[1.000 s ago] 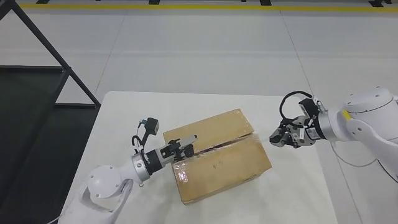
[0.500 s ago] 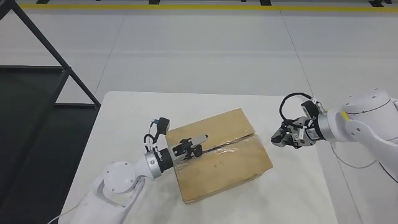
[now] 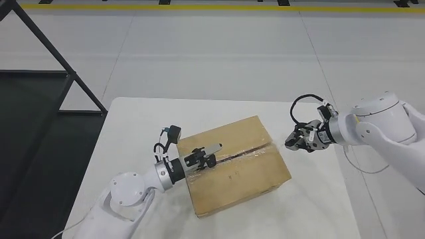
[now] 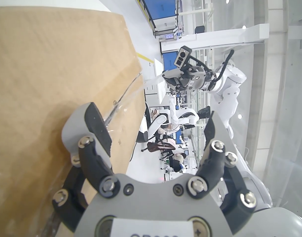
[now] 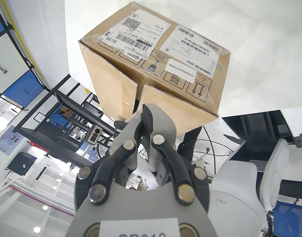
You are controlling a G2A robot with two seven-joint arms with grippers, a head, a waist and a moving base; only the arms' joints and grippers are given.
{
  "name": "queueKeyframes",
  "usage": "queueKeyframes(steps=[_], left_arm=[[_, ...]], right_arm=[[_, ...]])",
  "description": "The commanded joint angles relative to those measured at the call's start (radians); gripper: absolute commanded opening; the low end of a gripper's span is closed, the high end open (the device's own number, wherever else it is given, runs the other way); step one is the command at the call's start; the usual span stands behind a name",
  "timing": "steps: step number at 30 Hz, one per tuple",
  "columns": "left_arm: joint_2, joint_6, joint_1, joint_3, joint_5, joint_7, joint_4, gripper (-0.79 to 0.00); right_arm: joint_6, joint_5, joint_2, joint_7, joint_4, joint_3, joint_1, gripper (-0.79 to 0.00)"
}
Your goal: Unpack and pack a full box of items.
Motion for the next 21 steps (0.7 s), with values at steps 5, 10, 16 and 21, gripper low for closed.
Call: queueKeyframes(steps=[5, 10, 16, 21], left_arm=[[-0.001, -0.004, 0.003, -0.005, 0.000, -0.003, -0.002, 0.000], [-0.002, -0.005, 0.006, -0.009, -0.001, -0.002, -0.004, 0.000], [-0.002, -0.006, 0.009, -0.012, 0.000, -0.008, -0.007, 0.000], [-0.002, -0.009, 0.015, -0.017, 0.001, -0.009, -0.013, 0.000]], right_arm=[[0.000, 0.004, -0.032, -0.001, 0.042, -0.027, 0.016, -0.785], [0.000, 0.003, -0.056, 0.007, 0.075, -0.051, 0.031, -0.785], [0.000, 0.004, -0.084, 0.014, 0.117, -0.079, 0.048, -0.785], [0.000, 0.006, -0.106, 0.024, 0.153, -0.097, 0.062, -0.785]])
